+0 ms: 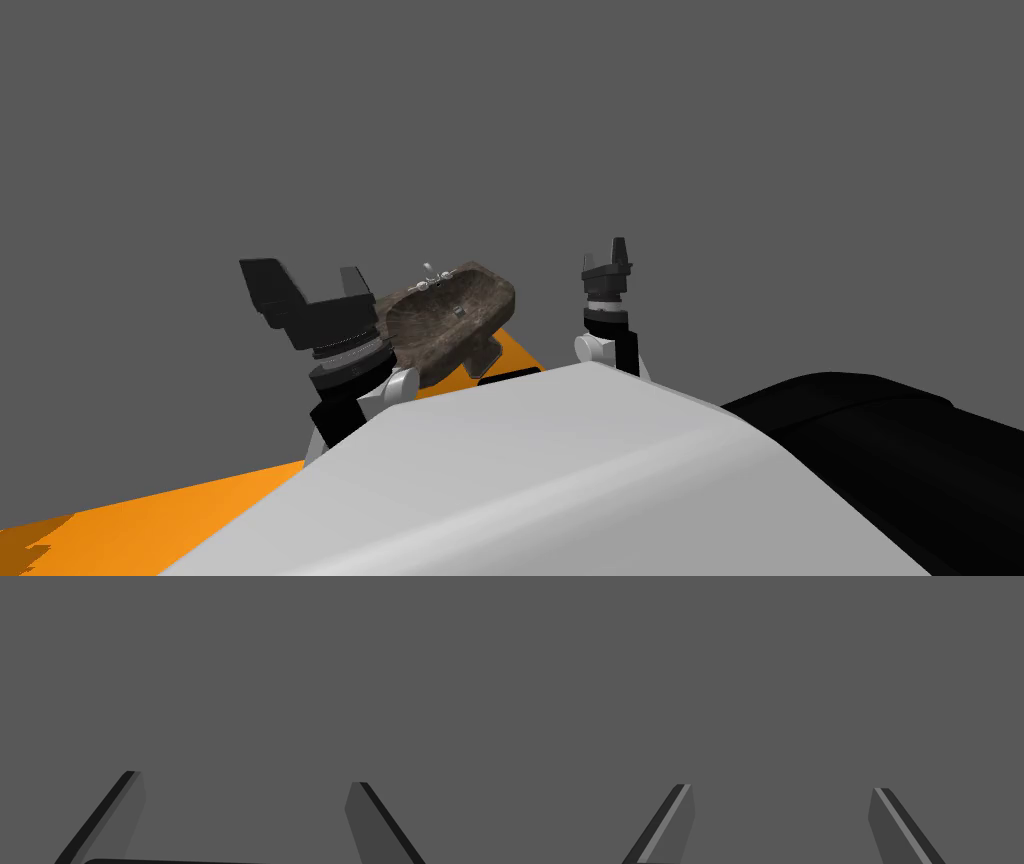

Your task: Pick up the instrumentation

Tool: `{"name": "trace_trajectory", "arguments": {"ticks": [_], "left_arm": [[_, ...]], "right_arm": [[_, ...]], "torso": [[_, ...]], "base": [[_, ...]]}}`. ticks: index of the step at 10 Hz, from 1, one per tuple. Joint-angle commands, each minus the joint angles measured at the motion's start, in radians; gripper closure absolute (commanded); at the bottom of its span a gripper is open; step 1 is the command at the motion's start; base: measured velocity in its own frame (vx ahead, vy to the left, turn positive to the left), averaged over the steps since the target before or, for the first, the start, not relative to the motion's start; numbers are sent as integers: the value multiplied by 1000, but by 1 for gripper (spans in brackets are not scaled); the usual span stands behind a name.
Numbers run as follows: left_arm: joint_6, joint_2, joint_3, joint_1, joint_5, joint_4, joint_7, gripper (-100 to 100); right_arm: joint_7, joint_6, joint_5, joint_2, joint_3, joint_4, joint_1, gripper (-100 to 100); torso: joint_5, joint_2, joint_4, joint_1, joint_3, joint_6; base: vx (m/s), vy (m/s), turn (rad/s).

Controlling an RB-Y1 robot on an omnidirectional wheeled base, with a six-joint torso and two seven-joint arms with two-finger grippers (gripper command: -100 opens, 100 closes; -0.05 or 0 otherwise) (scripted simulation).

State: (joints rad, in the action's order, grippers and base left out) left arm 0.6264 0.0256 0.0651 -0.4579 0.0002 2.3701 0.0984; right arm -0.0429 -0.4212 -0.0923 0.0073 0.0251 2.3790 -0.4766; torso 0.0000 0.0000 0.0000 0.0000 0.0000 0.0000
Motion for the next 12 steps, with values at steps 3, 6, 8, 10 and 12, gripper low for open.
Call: {"name": "trace_trajectory", "arguments": {"ticks": [3,6,8,10,12], "left_arm": [[-55,86,-6,26,18,-34,-19,-100],[-125,164,-14,59,40,-76,-40,-100],[-153,194,-18,72,49,-93,-47,-100],[-214,253,-27,101,69,-132,-62,-100],[-254,283,-33,117,80,-154,-68,-100]], "right_arm": [[0,0,0,0,0,0,0,0],[0,0,0,0,0,0,0,0],[0,0,0,0,0,0,0,0],[0,0,0,0,0,0,0,0],[0,0,0,0,0,0,0,0]], "torso": [[1,4,1,4,2,0],[2,6,1,6,4,0],[2,6,1,7,4,0],[1,4,1,3,2,0],[1,4,1,3,2,0]], "base": [[-64,56,-45],[-101,87,-66],[-72,76,-58],[-68,47,-81],[-67,42,-48]]}}
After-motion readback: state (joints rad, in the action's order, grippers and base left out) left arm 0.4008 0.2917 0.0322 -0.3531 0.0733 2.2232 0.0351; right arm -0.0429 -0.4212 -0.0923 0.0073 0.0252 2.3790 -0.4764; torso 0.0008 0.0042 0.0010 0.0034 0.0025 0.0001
